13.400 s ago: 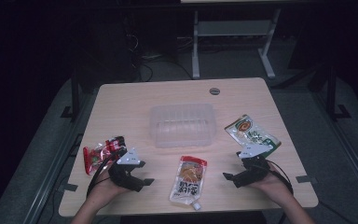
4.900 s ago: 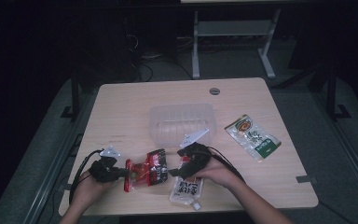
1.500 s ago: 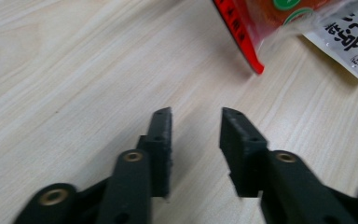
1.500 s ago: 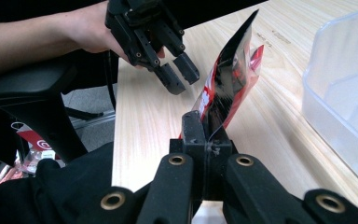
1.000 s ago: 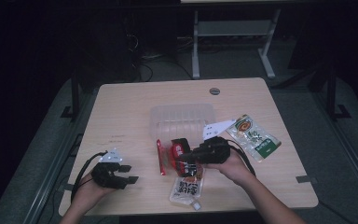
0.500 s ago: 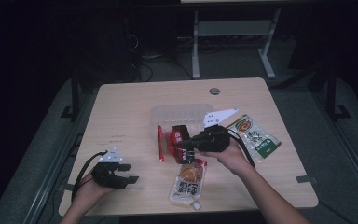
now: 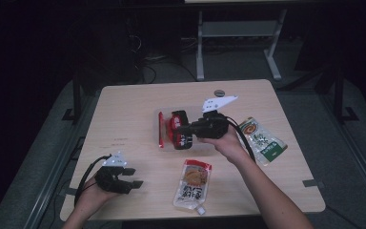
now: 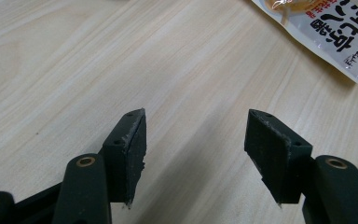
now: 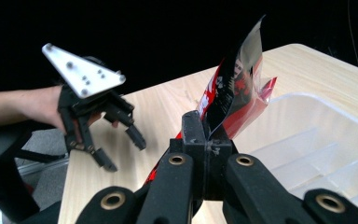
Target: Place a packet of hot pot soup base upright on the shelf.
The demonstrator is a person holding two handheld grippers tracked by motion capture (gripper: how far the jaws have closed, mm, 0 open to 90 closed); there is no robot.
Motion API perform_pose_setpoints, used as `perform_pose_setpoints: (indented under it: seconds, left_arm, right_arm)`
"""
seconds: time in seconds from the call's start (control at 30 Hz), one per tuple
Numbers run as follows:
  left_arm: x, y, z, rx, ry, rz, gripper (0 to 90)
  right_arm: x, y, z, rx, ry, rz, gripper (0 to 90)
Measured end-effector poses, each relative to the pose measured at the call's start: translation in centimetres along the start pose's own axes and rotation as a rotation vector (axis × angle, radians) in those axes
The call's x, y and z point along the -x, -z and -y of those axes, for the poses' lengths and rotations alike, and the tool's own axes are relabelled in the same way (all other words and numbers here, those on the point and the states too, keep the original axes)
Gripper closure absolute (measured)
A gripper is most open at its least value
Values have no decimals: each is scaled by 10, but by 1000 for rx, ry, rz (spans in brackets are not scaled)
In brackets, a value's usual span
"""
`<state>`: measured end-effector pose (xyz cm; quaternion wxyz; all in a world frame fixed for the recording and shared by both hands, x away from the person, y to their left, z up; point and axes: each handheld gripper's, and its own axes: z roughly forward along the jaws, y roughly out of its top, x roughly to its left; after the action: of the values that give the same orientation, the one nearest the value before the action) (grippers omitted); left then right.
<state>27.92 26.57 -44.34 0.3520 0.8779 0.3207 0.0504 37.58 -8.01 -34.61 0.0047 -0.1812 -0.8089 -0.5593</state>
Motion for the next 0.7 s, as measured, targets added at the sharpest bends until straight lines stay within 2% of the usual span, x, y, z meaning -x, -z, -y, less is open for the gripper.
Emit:
perform_pose_setpoints:
  seconds: [0.3,0.7]
  left_arm:
    - [1,0,0,-1,2,4,382]
    - [1,-1,1,4,10,13,383]
  right_arm:
    - [19,-20,-14,-32,-6,34,900]
    - [34,-41,-11,-65,-39,53,900]
